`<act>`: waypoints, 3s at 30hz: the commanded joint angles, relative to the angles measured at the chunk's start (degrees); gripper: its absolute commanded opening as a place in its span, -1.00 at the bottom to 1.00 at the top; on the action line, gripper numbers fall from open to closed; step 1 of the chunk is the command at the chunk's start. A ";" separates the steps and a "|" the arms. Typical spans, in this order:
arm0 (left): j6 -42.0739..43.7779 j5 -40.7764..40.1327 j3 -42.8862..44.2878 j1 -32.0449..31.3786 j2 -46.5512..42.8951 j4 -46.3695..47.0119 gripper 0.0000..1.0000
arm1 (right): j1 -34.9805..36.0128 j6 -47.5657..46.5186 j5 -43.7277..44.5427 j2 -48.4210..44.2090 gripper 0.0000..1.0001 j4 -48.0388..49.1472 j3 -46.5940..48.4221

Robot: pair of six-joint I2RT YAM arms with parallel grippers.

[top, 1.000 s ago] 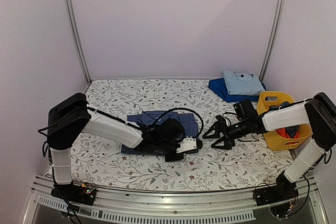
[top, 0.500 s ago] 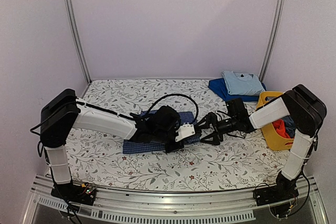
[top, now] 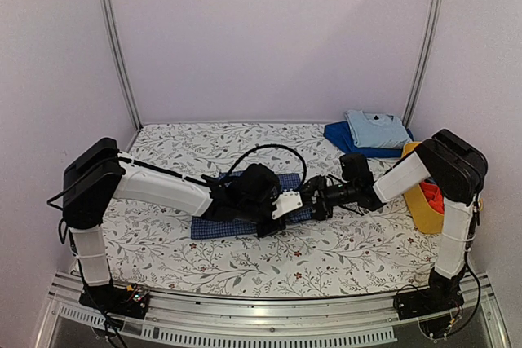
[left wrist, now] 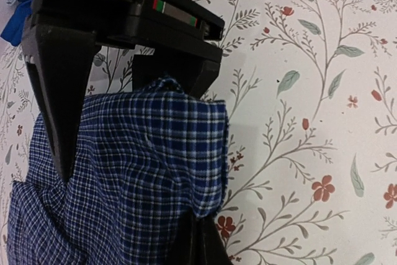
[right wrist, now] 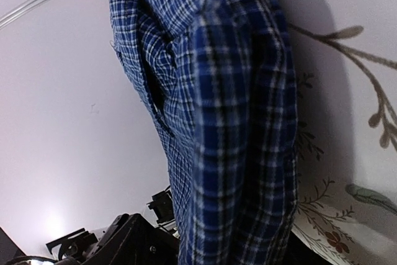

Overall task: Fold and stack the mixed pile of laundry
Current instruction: Pass from the left arm to the right, then place the square-folded T-shirt at the corner of the board.

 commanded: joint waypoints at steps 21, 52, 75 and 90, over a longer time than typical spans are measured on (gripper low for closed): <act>-12.24 -4.49 -5.62 7.34 -12.12 1.34 0.94 | -4.22 -35.65 13.84 7.18 -1.00 -45.43 32.96; -20.56 -2.58 -7.42 14.85 -14.22 -3.77 0.99 | -16.20 -91.30 64.06 14.30 -1.00 -71.22 77.60; -18.88 -2.82 -6.11 15.34 -13.05 -6.12 0.99 | -22.51 -96.94 71.12 5.72 -1.00 -65.45 77.85; -18.80 -3.54 -4.76 15.39 -12.23 -7.93 0.99 | -36.01 -73.68 53.43 14.15 -1.00 -69.52 75.12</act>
